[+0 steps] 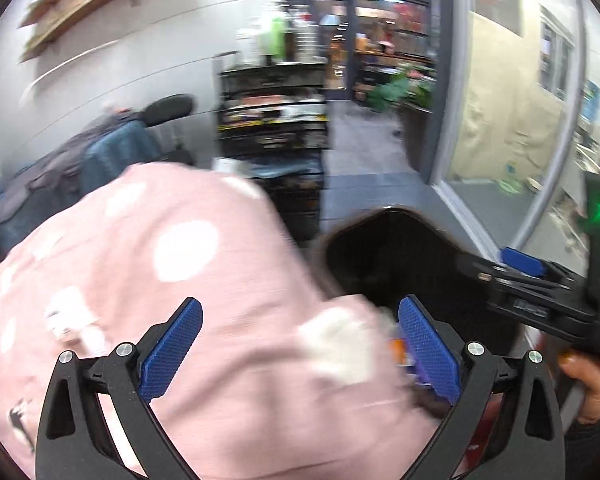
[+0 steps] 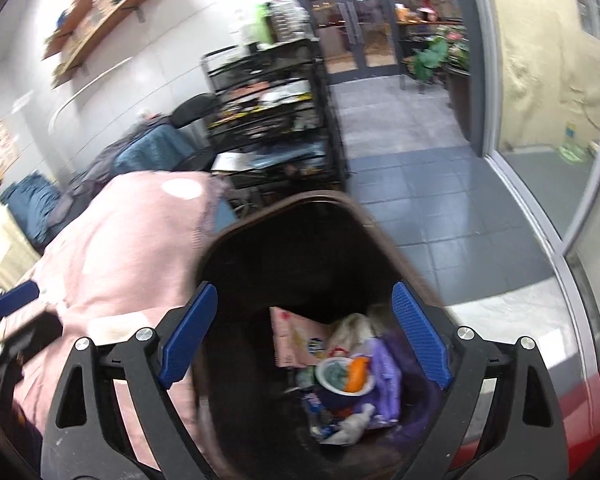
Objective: Collect trash
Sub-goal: 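Move the left tool back to the crumpled white wrapper and grasp it, then carry the white wrapper over the bin and open the left tool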
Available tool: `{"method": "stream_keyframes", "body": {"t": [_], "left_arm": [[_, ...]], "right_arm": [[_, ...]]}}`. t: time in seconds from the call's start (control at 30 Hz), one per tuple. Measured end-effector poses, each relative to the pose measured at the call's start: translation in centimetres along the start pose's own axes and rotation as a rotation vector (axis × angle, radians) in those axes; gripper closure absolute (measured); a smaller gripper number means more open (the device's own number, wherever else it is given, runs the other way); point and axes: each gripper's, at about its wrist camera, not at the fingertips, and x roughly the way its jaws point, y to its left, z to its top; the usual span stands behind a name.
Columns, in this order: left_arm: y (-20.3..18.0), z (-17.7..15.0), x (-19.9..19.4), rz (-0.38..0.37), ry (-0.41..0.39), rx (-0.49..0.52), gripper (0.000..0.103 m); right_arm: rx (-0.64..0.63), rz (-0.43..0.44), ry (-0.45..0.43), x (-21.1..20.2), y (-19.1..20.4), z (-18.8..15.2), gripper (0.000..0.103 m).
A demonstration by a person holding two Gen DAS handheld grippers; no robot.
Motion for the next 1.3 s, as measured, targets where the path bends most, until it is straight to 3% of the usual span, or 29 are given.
{"method": "stream_keyframes", "body": {"t": [0.23, 0.33, 0.47, 0.57, 0.6, 0.67, 0.7, 0.77, 1.0, 1.3], "left_arm": [[10.4, -1.5, 1.2, 0.180, 0.079, -0.201, 0.006], [14.8, -2.2, 2.9, 0.285, 0.149, -0.288, 0.006], [18.9, -3.0, 5.0, 0.295, 0.227, -0.399, 0.009], [21.0, -3.2, 6.5, 0.257, 0.274, -0.445, 0.020], [21.3, -3.2, 7.0, 0.252, 0.284, -0.451, 0.024], [21.6, -3.3, 7.6, 0.253, 0.309, -0.465, 0.041], [21.4, -3.4, 7.4, 0.261, 0.301, -0.464, 0.043], [21.0, -3.4, 7.1, 0.260, 0.286, -0.447, 0.068], [20.2, -2.8, 4.8, 0.262, 0.198, -0.414, 0.070], [13.5, -1.6, 0.2, 0.122, 0.084, -0.314, 0.070]], "right_arm": [[-0.107, 0.101, 0.014, -0.4, 5.7, -0.5, 0.013], [-0.137, 0.125, 0.018, -0.6, 7.3, -0.8, 0.012], [-0.144, 0.133, 0.030, -0.5, 8.0, -1.1, 0.012], [-0.144, 0.127, 0.037, -0.6, 8.1, -1.2, 0.011], [-0.143, 0.122, 0.040, -0.6, 8.0, -1.3, 0.011], [-0.136, 0.114, 0.047, -0.6, 7.8, -1.5, 0.011], [-0.134, 0.113, 0.048, -0.7, 7.7, -1.5, 0.011], [-0.126, 0.105, 0.048, -0.7, 7.3, -1.6, 0.011], [-0.099, 0.091, 0.034, -0.6, 5.7, -1.4, 0.011], [-0.071, 0.073, 0.002, -1.0, 4.3, -0.9, 0.011]]}}
